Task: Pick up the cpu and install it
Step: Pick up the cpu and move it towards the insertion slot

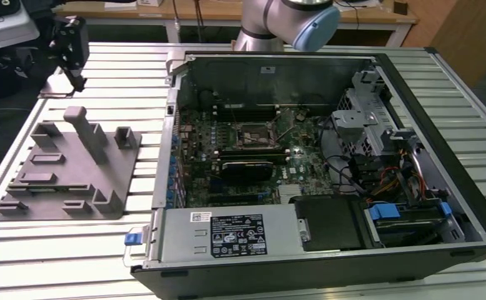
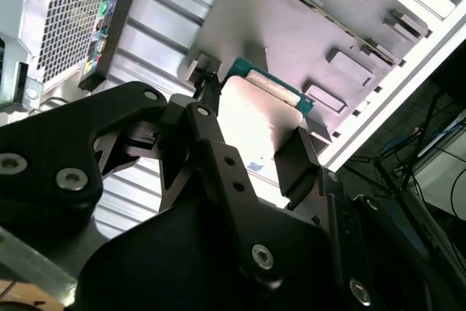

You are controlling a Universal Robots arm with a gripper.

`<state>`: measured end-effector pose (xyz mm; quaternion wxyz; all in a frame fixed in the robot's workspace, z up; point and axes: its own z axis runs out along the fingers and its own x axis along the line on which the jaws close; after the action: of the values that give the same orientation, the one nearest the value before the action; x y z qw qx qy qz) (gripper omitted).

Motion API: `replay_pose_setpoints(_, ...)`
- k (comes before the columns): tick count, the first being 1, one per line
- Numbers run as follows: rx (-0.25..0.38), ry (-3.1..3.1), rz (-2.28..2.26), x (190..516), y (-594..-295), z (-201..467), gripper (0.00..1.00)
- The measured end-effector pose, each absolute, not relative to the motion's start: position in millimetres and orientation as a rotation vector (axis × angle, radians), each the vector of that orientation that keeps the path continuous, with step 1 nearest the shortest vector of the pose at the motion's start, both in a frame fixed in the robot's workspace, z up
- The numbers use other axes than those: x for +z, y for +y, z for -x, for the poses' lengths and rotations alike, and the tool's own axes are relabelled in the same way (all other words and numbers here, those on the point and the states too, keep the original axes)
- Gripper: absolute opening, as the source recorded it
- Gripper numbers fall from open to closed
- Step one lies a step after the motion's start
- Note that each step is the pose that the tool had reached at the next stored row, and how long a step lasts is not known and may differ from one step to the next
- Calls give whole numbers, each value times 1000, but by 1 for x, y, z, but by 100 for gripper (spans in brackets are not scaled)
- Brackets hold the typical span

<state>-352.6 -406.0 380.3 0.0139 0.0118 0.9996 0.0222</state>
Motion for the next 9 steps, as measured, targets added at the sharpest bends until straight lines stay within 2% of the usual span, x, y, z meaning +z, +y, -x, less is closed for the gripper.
replay_pose_setpoints(9, 69, 3113, -37, 380, -406, 331, 55)
